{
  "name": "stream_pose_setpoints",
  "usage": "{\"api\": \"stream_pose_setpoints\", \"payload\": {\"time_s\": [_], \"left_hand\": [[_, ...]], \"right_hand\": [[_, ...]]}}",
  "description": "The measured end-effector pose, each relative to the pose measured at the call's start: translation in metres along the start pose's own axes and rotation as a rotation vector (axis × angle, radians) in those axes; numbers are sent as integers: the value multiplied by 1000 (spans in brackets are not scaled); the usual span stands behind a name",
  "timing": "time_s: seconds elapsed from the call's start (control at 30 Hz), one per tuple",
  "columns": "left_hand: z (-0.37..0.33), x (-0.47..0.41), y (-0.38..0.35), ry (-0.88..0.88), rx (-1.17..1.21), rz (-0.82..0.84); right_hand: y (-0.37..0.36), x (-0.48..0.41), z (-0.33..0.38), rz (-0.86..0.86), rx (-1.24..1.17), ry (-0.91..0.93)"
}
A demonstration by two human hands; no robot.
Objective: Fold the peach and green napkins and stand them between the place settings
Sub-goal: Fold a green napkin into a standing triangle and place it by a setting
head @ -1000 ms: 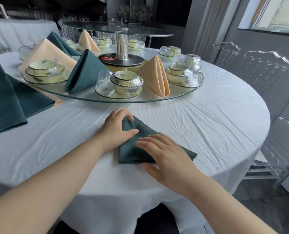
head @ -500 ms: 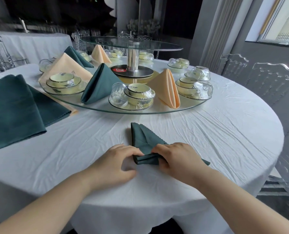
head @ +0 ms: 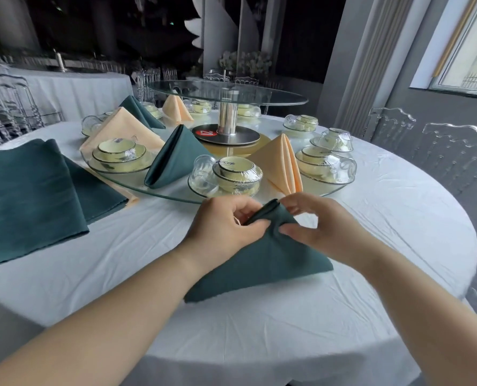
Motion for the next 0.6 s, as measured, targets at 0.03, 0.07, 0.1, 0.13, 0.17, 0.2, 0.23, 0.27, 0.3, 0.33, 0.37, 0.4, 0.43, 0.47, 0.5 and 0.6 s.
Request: {"api": "stream_pose_setpoints", "payload": {"time_s": [0.03,0.07,0.1,0.13,0.17,0.2,0.23,0.27,0.3,0.33,0.37,0.4,0.43,0.47,0.5,0.6], "left_hand": [[-4,-1,-1,-7,-1,-24],[-8,-1,-2,-12,-7,-42],[-11,0,-3,-8,-3,-45],[-11,0,-4,0,8,-32],[-9,0,-6,10,13,-3],[-6,0,-9,21,14,36],[0,-1,-10,32,8,68],[10,-3,-9,45,-21,85],[22,-6,-8,63,-83,94],[36,-9,-8,88,-176,120],[52,-12,-10,121,-294,172],[67,-16,-13,156,-421,243],[82,-18,-16,187,-538,317],[95,-20,-18,215,-638,379],[106,-21,-20,238,-711,426],[126,-19,-20,294,-864,485]], "right_hand": [[5,-4,2,-16,20,9],[9,-7,2,-27,27,16],[12,-10,1,-35,32,25],[14,-13,1,-39,39,35],[15,-16,0,-39,63,50],[14,-19,-3,-34,112,61],[13,-20,-7,-26,169,67],[11,-21,-12,-20,220,65],[8,-21,-16,-9,252,56],[5,-21,-21,9,262,42],[3,-21,-25,25,253,30],[1,-21,-28,36,232,19],[1,-21,-30,42,206,11],[0,-21,-32,47,182,2],[0,-21,-34,50,163,-9],[1,-20,-41,49,118,-43]]}}
Point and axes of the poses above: each hand's wrist, its own x-axis away from the middle knuckle, its own y-axis out of the back of the hand, z = x × y, the point moved 10 cm from there along -x, towards the middle knuckle, and after that the axes turned 2 degrees about z, right-handed, at the moved point
